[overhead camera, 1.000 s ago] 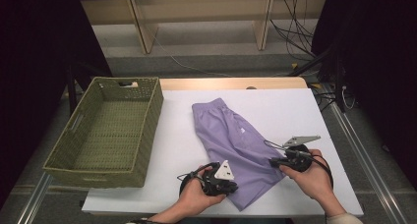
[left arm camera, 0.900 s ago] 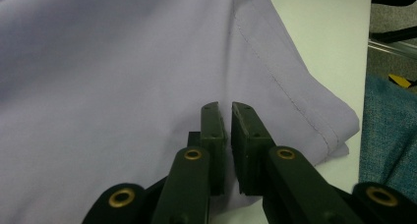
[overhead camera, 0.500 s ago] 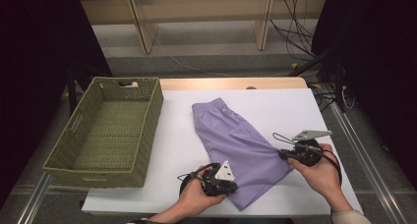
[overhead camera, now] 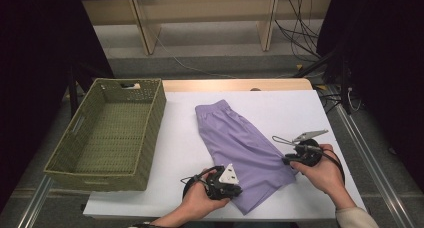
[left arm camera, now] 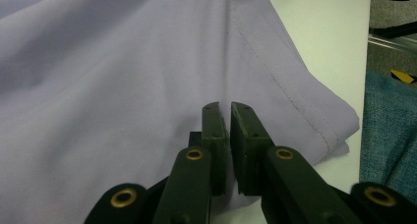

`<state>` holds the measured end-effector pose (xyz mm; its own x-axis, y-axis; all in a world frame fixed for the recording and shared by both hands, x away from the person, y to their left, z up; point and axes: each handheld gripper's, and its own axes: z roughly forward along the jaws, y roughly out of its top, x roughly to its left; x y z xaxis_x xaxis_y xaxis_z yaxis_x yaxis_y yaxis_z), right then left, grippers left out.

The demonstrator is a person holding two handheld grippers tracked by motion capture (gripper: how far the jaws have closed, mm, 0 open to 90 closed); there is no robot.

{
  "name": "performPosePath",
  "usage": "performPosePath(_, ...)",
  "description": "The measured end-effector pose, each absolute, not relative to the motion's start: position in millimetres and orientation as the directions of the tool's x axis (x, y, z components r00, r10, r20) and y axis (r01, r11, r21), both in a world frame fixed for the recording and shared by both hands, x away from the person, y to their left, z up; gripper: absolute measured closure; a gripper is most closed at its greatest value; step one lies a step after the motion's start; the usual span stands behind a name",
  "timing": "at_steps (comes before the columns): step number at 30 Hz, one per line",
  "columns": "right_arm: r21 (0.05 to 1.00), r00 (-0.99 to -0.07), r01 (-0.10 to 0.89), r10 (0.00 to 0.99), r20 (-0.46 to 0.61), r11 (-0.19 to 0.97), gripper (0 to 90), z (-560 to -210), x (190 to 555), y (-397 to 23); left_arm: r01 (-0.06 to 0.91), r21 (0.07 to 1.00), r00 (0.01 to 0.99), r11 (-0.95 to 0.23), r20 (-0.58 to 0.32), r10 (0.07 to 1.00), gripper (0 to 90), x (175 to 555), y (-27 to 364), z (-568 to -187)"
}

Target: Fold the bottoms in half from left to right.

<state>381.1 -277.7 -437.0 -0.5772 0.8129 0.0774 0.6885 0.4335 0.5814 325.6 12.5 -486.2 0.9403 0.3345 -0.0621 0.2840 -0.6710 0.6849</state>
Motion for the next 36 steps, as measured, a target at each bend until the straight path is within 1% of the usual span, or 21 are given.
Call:
performPosePath(3,0.617,-0.589,0.669,0.802,0.1,0.414,72.2,-435.6,395.7,-267.1,0.285,0.686,0.94,-0.669,-0.063,0.337,83.9,325.3,12.3,-486.3)
performPosePath(7,0.606,-0.604,0.681,0.783,0.147,0.412,70.0,-448.4,417.4,-245.1,0.283,0.686,0.94,-0.67,-0.06,0.336,83.8,325.1,12.8,-486.3)
performPosePath(11,0.607,-0.602,0.678,0.786,0.137,0.414,69.8,-453.9,431.1,-232.1,0.281,0.688,0.94,-0.669,-0.058,0.336,83.9,324.8,13.2,-486.6)
performPosePath(15,0.608,-0.59,0.685,0.795,0.139,0.402,70.9,-458.6,438.3,-226.2,0.279,0.688,0.941,-0.67,-0.055,0.335,83.9,324.3,12.9,-486.6)
performPosePath(19,0.65,-0.563,0.671,0.816,0.133,0.357,72.5,-455.6,439.8,-227.9,0.279,0.687,0.941,-0.671,-0.055,0.335,83.9,324.6,12.9,-486.6)
performPosePath(22,0.655,-0.55,0.667,0.828,0.113,0.353,73.0,-452.4,440.8,-231.4,0.279,0.687,0.941,-0.671,-0.055,0.335,83.9,324.5,13.0,-486.6)
performPosePath(25,0.636,-0.55,0.681,0.827,0.117,0.363,72.8,-456.9,441.9,-231.2,0.278,0.688,0.941,-0.67,-0.054,0.335,83.9,324.4,12.9,-486.6)
performPosePath(31,0.586,-0.601,0.682,0.792,0.109,0.437,69.8,-469.6,441.6,-221.7,0.279,0.689,0.94,-0.669,-0.055,0.336,83.9,324.2,12.8,-486.7)
performPosePath(33,0.585,-0.616,0.67,0.782,0.094,0.457,71.2,-473.6,441.7,-219.4,0.279,0.689,0.94,-0.669,-0.053,0.336,83.9,324.1,12.9,-486.7)
performPosePath(36,0.575,-0.622,0.659,0.781,0.055,0.485,76.9,-474.0,440.2,-216.7,0.276,0.689,0.941,-0.67,-0.05,0.336,83.9,323.8,12.8,-486.6)
